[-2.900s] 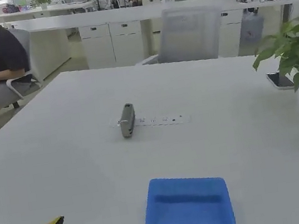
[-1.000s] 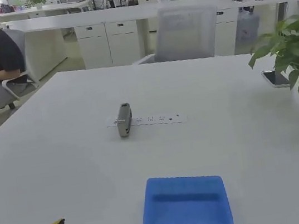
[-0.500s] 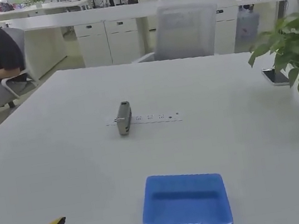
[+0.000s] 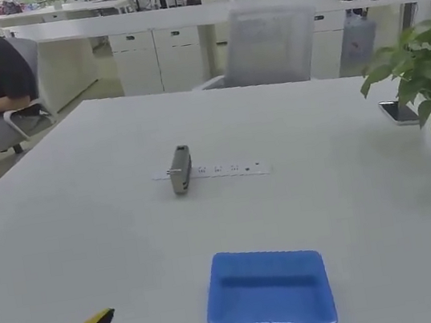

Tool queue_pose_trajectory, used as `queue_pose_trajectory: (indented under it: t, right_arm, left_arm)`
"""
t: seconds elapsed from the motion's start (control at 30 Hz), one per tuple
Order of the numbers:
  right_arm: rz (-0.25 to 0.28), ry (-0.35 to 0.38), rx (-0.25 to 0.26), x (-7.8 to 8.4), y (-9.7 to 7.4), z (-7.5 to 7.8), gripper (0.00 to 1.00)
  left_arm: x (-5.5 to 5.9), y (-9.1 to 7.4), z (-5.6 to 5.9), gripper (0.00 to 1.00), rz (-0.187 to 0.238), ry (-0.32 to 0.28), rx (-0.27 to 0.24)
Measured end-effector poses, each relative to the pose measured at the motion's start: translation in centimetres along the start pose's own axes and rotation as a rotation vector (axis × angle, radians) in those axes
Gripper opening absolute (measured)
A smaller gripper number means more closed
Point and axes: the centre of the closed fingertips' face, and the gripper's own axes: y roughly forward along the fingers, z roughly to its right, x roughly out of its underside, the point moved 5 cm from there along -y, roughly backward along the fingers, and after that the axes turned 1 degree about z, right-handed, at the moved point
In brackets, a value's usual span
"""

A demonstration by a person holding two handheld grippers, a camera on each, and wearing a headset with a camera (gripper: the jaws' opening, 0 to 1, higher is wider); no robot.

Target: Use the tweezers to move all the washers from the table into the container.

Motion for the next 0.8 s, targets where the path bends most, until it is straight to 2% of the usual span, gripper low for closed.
queue_pose_trajectory:
  t: [0.07, 0.1, 0.13, 0.17, 0.2, 0.27, 0.33, 0.37, 0.43, 0.53, 0.6, 0.7, 0.8]
  right_arm:
    - [-0.049, -0.008, -0.043, 0.4, 0.5, -0.8, 0.52]
    - [-0.086, -0.028, -0.083, 0.6, 0.6, -1.2, 0.51]
    - [-0.120, -0.019, -0.113, 0.8, 1.0, -1.8, 0.49]
    - [-0.129, -0.005, -0.165, 0.7, 1.4, -2.7, 0.47]
    - [-0.122, -0.009, -0.193, 0.4, 1.8, -3.2, 0.44]
    - [-0.130, -0.041, -0.229, 0.2, 2.5, -4.0, 0.40]
    - [-0.132, -0.080, -0.276, -0.3, 3.3, -5.3, 0.37]
    - [-0.130, -0.083, -0.290, -0.5, 3.6, -5.8, 0.36]
    - [-0.130, -0.087, -0.346, -0.7, 4.3, -7.0, 0.35]
    - [-0.153, -0.121, -0.393, -0.5, 5.2, -8.1, 0.35]
    - [-0.157, -0.122, -0.406, -0.3, 5.6, -8.4, 0.33]
    - [-0.179, -0.127, -0.438, 0.0, 6.0, -8.8, 0.31]
    - [-0.197, -0.126, -0.454, 0.9, 6.6, -9.1, 0.30]
  left_arm:
    - [0.2, 0.1, 0.2, 0.73, -0.028, 0.003, 0.018]
    - [0.4, 0.1, 0.2, 0.72, -0.048, 0.002, 0.027]
    - [0.7, 0.1, 0.4, 0.72, -0.081, -0.007, 0.041]
    - [1.0, 0.1, 0.5, 0.71, -0.104, -0.005, 0.051]
    - [1.3, 0.1, 0.5, 0.71, -0.134, 0.015, 0.057]
    - [1.6, 0.1, 0.9, 0.70, -0.165, 0.048, 0.083]
    - [2.4, 0.1, 1.6, 0.67, -0.229, 0.052, 0.126]
    - [2.6, 0.2, 1.7, 0.67, -0.245, 0.064, 0.140]
    - [2.9, 0.3, 1.9, 0.66, -0.275, 0.092, 0.146]
    - [3.7, 0.3, 2.6, 0.61, -0.330, 0.118, 0.198]
    - [4.2, 0.3, 3.1, 0.58, -0.365, 0.136, 0.236]
    - [5.3, 0.3, 3.6, 0.54, -0.445, 0.168, 0.275]
    - [6.4, 0.3, 4.3, 0.52, -0.532, 0.149, 0.332]
